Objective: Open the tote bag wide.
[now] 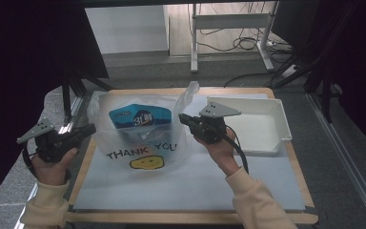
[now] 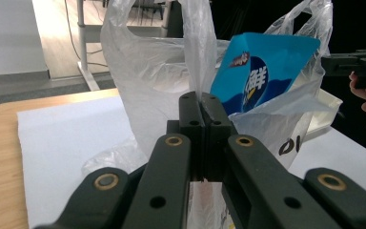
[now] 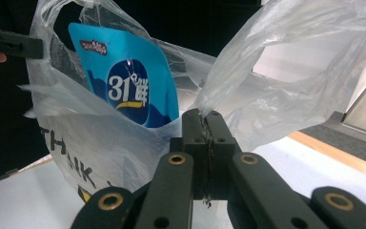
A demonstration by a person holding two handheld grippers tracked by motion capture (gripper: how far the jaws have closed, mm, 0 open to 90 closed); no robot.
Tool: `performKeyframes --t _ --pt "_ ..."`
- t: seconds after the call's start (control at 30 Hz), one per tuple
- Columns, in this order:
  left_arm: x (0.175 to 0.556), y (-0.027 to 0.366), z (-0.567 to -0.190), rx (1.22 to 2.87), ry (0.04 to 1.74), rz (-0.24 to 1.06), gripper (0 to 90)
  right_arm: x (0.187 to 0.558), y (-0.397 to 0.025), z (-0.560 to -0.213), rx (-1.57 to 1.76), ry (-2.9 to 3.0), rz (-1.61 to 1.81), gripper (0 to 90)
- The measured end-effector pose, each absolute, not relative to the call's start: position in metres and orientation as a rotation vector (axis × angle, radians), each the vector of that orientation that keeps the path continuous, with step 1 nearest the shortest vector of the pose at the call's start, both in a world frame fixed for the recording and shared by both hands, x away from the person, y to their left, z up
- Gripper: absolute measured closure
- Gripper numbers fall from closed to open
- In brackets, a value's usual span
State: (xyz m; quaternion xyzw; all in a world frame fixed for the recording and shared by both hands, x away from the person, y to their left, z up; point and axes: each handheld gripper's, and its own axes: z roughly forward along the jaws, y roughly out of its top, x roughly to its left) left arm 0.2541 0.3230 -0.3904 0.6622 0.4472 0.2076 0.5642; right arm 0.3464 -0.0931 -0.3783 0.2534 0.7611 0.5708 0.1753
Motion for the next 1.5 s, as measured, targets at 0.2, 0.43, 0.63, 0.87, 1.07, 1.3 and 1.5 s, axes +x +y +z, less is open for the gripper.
performKeyframes --t 0.2,0.43,0.63,0.87,1.07,1.3,1.5 --pt "0.25 0.321 -0.394 1.564 1.051 0.489 89.9 0.34 -0.093 -0.386 0.704 2.159 1.611 88.5" --pt "0.248 0.318 -0.404 1.572 1.07 0.475 89.9 0.335 -0.094 -0.398 0.705 2.176 1.611 88.4" --pt "0.246 0.315 -0.412 1.576 1.093 0.459 89.9 0.334 -0.097 -0.413 0.726 2.186 1.634 88.4" --pt "0.243 0.315 -0.42 1.577 1.132 0.454 89.9 0.335 -0.1 -0.427 0.747 2.21 1.635 88.4" --pt "0.242 0.31 -0.426 1.586 1.155 0.452 90.0 0.334 -0.099 -0.435 0.746 2.228 1.636 88.5" --pt "0.242 0.31 -0.43 1.588 1.165 0.454 90.0 0.332 -0.095 -0.437 0.745 2.236 1.639 88.4" --pt "0.245 0.306 -0.441 1.623 1.169 0.435 90.0 0.331 -0.092 -0.445 0.761 2.254 1.61 88.4"
